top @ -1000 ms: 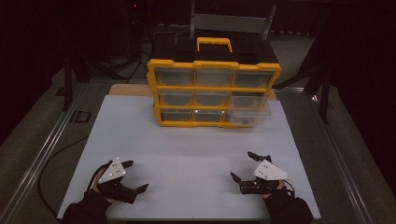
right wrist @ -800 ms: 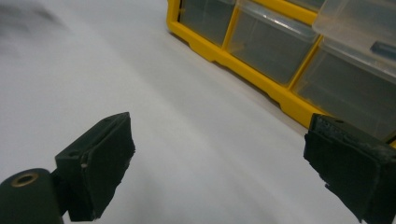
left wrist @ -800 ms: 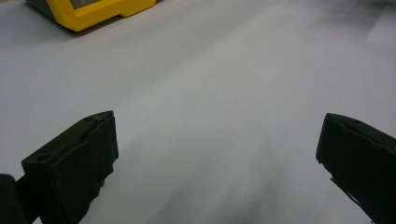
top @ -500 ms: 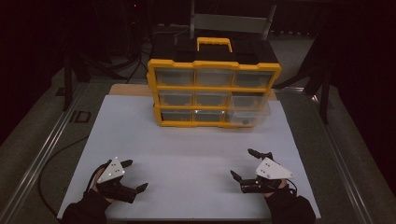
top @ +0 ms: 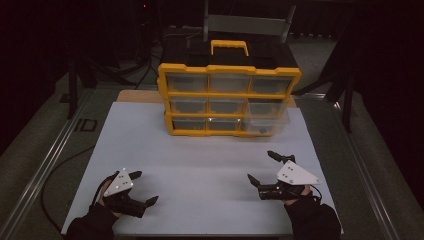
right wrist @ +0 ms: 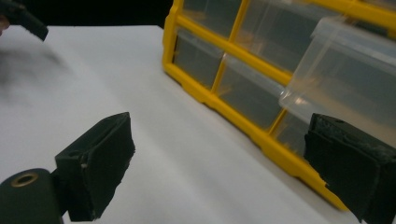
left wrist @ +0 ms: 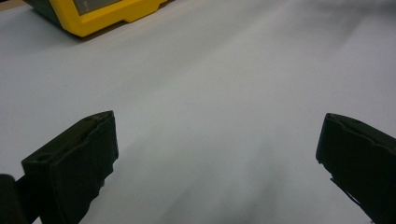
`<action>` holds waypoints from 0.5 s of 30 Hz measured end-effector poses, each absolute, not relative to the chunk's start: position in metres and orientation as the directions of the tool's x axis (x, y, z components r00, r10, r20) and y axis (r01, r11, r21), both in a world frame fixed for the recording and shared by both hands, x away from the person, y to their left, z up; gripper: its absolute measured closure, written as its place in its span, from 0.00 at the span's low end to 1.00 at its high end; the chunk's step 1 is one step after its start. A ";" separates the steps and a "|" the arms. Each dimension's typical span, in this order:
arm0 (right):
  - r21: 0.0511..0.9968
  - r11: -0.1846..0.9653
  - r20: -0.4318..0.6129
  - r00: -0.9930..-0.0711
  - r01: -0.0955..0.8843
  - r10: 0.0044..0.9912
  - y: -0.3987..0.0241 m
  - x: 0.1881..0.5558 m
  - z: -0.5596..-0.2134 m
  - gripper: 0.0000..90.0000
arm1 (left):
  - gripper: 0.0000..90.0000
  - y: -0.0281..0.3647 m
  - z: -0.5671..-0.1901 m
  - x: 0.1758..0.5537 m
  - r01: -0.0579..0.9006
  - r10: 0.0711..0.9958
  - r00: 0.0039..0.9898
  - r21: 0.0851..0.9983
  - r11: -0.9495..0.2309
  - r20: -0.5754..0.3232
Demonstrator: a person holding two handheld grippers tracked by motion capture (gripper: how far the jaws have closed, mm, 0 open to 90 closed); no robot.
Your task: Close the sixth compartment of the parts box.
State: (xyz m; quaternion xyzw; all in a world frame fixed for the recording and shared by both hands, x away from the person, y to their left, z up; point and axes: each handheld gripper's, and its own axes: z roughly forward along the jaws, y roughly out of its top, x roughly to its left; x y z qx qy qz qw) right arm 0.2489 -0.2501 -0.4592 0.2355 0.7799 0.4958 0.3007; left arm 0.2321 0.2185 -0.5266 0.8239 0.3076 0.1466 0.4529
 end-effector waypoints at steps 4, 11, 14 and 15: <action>0.915 0.398 -0.247 -0.689 0.066 0.681 -0.250 0.253 -0.449 0.09 | 0.00 0.219 -0.526 0.232 0.374 0.641 0.767 0.837 -0.399 -0.038; 0.916 0.394 -0.259 -0.644 0.072 0.720 -0.251 0.261 -0.438 0.09 | 0.00 0.218 -0.527 0.232 0.376 0.641 0.767 0.836 -0.398 -0.040; 0.920 0.383 -0.256 -0.614 0.082 0.747 -0.252 0.264 -0.436 0.09 | 0.00 0.218 -0.527 0.232 0.378 0.640 0.767 0.836 -0.397 -0.043; 0.918 0.387 -0.262 -0.600 0.087 0.756 -0.251 0.264 -0.435 0.09 | 0.00 0.218 -0.527 0.232 0.379 0.639 0.768 0.835 -0.398 -0.044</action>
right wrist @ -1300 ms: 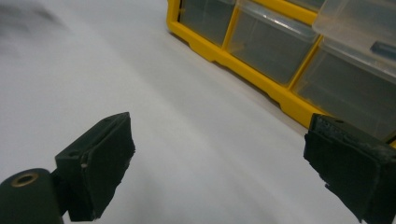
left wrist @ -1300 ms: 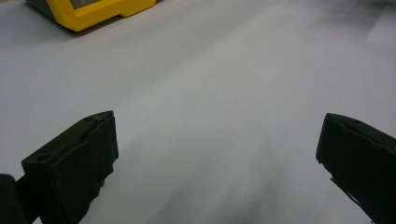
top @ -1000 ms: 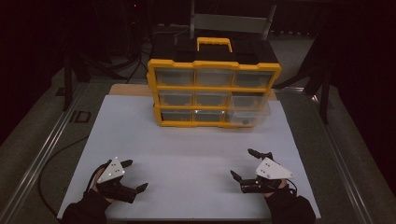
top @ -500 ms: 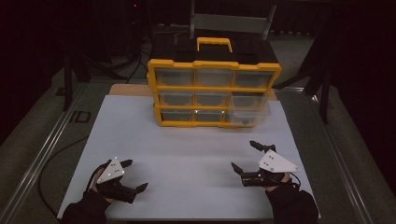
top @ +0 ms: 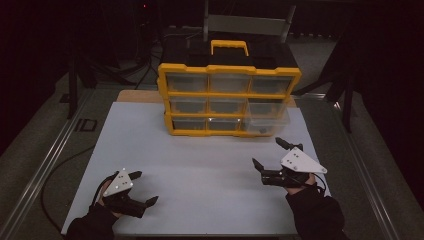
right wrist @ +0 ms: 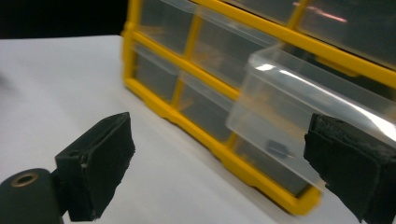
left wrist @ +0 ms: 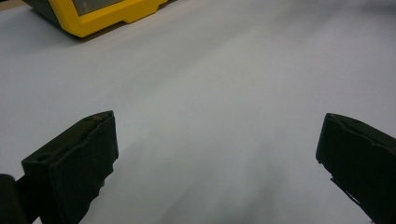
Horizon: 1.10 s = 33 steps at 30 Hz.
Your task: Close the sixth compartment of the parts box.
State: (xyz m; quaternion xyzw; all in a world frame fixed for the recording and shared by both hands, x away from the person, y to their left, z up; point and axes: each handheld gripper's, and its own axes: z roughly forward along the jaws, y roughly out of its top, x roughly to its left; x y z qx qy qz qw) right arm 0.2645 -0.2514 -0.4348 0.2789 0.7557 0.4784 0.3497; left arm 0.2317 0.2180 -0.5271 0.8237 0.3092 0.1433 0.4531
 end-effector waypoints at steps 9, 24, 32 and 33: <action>0.919 0.378 -0.275 -0.506 0.112 0.817 -0.252 0.274 -0.434 0.09 | 0.00 0.218 -0.527 0.231 0.376 0.641 0.766 0.836 -0.399 -0.038; 0.924 0.326 -0.233 -0.378 0.202 0.896 -0.252 0.287 -0.455 0.09 | 0.00 0.218 -0.526 0.231 0.375 0.641 0.767 0.837 -0.399 -0.038; 0.918 0.319 -0.221 -0.362 0.236 0.906 -0.253 0.291 -0.471 0.09 | 0.00 0.218 -0.526 0.231 0.374 0.640 0.767 0.836 -0.403 -0.035; 0.917 0.317 -0.220 -0.355 0.241 0.908 -0.253 0.292 -0.472 0.09 | 0.00 0.218 -0.526 0.231 0.374 0.640 0.768 0.837 -0.400 -0.038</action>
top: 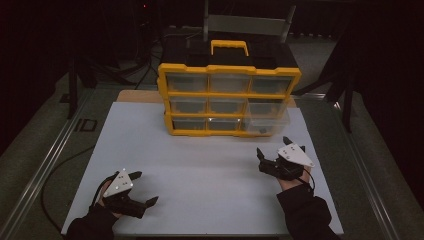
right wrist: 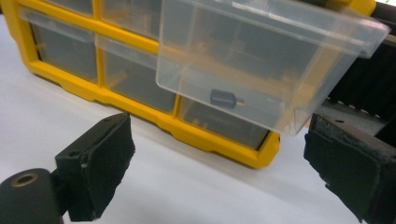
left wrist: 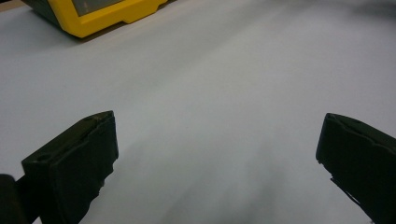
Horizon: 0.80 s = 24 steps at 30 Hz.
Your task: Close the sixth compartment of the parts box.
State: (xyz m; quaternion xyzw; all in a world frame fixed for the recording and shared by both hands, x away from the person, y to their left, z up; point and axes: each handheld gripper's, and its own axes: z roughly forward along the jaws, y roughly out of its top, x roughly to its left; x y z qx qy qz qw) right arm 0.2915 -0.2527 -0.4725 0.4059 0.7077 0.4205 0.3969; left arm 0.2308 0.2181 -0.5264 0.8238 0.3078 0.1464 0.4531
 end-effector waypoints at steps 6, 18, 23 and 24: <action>0.916 0.302 -0.203 -0.344 0.264 0.917 -0.252 0.294 -0.480 0.09 | 0.00 0.217 -0.527 0.231 0.374 0.636 0.771 0.835 -0.404 -0.038; 0.908 0.278 -0.194 -0.273 0.315 0.942 -0.247 0.299 -0.490 0.11 | 0.00 0.218 -0.526 0.230 0.370 0.633 0.774 0.837 -0.404 -0.037; 0.905 0.268 -0.193 -0.243 0.330 0.951 -0.247 0.302 -0.491 0.20 | 0.00 0.218 -0.526 0.230 0.371 0.633 0.773 0.837 -0.402 -0.039; 0.905 0.264 -0.190 -0.238 0.333 0.952 -0.247 0.302 -0.491 0.25 | 0.00 0.218 -0.526 0.230 0.371 0.634 0.773 0.837 -0.403 -0.037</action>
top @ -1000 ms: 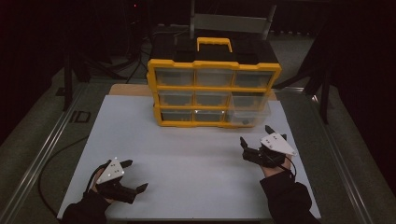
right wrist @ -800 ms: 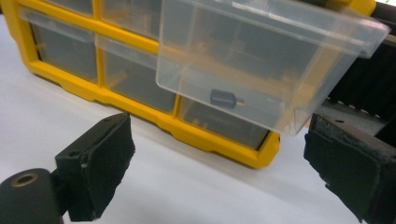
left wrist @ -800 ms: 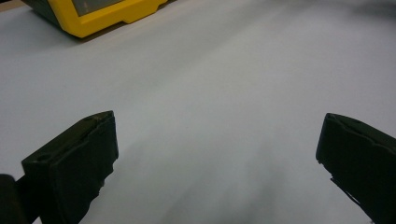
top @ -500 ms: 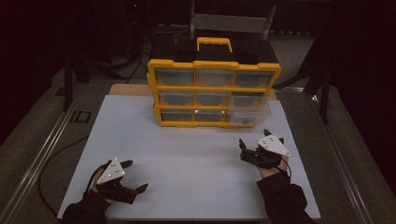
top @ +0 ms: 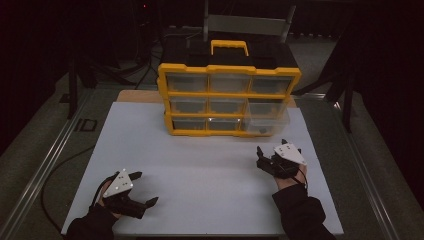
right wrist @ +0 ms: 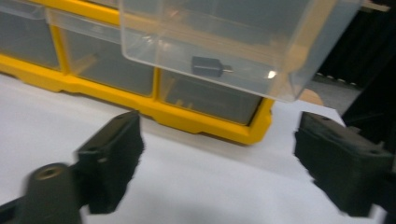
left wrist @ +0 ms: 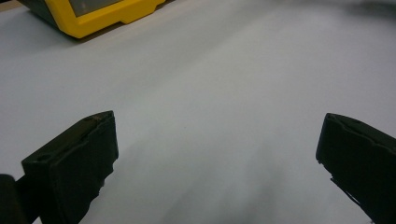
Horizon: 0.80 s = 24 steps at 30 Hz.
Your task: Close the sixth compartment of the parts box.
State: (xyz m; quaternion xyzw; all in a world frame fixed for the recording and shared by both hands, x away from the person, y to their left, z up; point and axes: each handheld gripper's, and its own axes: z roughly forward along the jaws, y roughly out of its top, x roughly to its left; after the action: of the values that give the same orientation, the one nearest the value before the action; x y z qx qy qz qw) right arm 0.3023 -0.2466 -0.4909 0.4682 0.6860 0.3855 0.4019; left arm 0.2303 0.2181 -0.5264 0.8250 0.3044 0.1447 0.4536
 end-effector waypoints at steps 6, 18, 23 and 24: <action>0.903 0.263 -0.199 -0.213 0.338 0.957 -0.248 0.302 -0.490 0.50 | 0.00 0.218 -0.527 0.230 0.372 0.634 0.773 0.836 -0.403 -0.039; 0.905 0.264 -0.192 -0.233 0.335 0.953 -0.248 0.304 -0.484 0.77 | 0.00 0.218 -0.527 0.230 0.372 0.635 0.772 0.837 -0.402 -0.039; 0.905 0.263 -0.189 -0.239 0.333 0.952 -0.248 0.305 -0.482 0.86 | 0.00 0.219 -0.526 0.231 0.372 0.635 0.771 0.837 -0.402 -0.038; 0.904 0.269 -0.193 -0.244 0.333 0.950 -0.248 0.306 -0.481 0.87 | 0.00 0.218 -0.526 0.231 0.372 0.635 0.771 0.836 -0.402 -0.038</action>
State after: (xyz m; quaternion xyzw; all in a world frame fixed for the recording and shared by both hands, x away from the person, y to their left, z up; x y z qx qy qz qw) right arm 0.3058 -0.2477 -0.4810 0.4662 0.6884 0.3847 0.4010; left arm 0.2306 0.2184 -0.5264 0.8247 0.3055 0.1451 0.4534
